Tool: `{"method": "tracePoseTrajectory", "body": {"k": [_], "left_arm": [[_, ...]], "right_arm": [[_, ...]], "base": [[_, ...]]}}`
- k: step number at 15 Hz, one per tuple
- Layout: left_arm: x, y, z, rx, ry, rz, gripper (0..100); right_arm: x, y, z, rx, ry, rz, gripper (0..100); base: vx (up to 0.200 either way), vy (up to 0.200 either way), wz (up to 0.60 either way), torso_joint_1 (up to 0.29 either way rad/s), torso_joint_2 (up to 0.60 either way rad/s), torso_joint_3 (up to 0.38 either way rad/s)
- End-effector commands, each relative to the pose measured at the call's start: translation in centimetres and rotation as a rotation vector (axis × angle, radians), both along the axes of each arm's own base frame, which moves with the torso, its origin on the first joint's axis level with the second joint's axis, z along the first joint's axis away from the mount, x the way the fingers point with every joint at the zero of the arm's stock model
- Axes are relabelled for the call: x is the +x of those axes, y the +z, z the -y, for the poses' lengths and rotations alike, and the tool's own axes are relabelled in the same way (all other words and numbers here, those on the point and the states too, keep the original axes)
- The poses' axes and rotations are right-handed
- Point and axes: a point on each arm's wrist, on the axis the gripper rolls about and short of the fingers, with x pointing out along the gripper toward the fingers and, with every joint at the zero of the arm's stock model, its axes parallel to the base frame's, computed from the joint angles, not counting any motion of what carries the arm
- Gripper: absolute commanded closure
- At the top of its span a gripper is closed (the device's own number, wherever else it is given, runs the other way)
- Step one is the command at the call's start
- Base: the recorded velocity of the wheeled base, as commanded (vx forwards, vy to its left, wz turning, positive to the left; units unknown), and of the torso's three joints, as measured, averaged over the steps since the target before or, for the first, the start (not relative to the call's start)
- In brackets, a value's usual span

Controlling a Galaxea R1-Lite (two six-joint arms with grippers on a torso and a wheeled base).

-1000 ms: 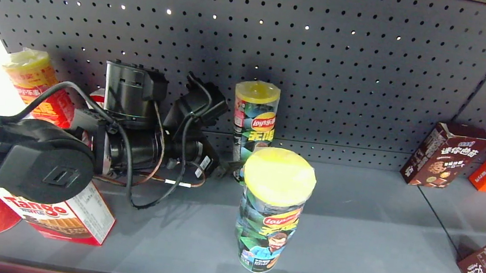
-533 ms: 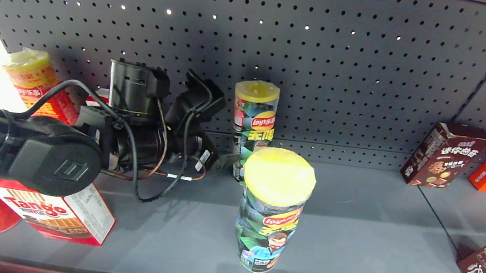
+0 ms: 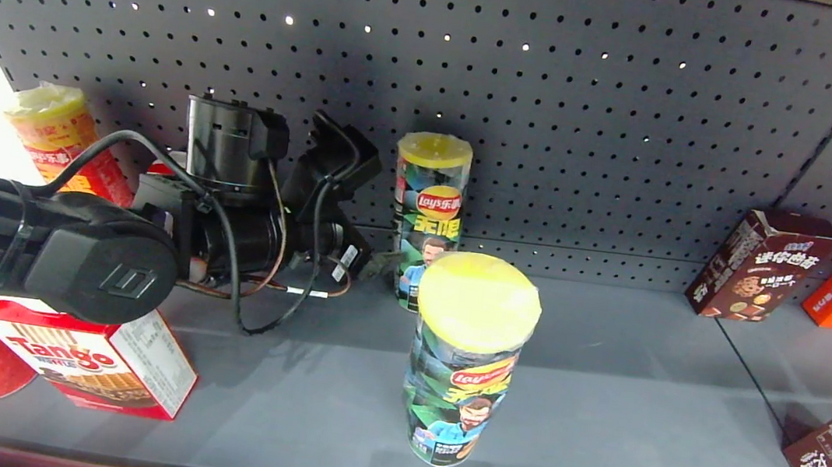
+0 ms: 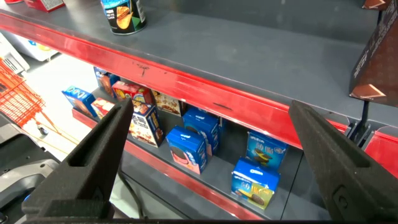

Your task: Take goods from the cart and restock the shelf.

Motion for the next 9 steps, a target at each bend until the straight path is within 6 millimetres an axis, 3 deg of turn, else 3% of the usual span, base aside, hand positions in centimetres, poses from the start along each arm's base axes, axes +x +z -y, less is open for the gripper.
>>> {"method": "tracePoseTrajectory", "body": {"k": [1, 9], "left_arm": [[0.19, -0.03, -0.4, 0.001, 0.015, 0.0, 0], [0.47, 0.04, -0.96, 0.007, 0.064, 0.004, 0]], "right_arm": [[0.01, 0.01, 0.0, -0.001, 0.0, -0.001, 0], [0.01, 0.01, 0.0, -0.001, 0.0, -0.001, 0]], "base": [[0.0, 0.0, 0.0, 0.0, 0.0, 0.0], [0.0, 0.0, 0.0, 0.0, 0.0, 0.0]]}}
